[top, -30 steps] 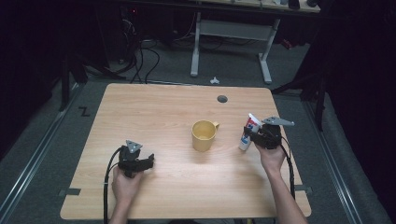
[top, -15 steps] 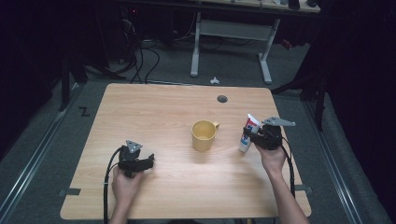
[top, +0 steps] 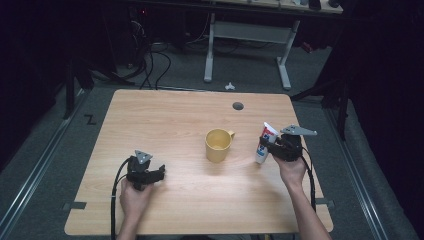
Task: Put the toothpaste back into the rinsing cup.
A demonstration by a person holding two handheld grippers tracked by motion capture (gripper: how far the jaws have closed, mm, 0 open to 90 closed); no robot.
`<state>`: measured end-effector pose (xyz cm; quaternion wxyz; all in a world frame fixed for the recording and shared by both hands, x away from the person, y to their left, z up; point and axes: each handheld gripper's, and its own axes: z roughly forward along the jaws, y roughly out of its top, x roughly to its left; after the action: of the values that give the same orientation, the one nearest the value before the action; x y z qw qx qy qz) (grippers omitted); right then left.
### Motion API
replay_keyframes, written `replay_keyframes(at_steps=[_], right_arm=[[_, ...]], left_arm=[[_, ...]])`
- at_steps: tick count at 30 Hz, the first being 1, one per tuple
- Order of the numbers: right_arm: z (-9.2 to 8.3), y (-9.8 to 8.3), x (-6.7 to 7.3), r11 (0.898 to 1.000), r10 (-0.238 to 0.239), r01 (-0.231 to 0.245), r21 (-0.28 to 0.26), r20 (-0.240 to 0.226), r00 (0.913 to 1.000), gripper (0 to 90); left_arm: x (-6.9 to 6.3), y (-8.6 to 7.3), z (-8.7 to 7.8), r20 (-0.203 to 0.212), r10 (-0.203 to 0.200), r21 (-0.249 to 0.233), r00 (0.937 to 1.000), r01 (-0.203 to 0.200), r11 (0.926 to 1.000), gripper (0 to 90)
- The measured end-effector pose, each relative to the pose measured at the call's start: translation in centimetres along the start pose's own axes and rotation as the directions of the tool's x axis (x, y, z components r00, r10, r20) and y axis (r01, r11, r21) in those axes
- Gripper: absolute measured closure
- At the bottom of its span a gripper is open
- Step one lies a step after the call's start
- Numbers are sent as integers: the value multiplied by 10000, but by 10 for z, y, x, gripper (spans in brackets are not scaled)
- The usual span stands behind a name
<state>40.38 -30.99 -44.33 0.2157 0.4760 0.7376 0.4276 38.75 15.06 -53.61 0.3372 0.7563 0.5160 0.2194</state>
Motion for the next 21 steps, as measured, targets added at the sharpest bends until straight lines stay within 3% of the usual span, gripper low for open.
replay_keyframes(at_steps=[11, 21], right_arm=[[2, 11, 14, 9993, -374, 370, -110, -352, 9987, 673], [4, 12, 19, 9994, -332, 326, -120, -551, 9979, 674]], left_arm=[[0, 0, 0, 2, 0, -2, 10000, 0, 10000, 226], [0, 0, 0, 13, -12, -4, 10000, 12, 10000, 226]])
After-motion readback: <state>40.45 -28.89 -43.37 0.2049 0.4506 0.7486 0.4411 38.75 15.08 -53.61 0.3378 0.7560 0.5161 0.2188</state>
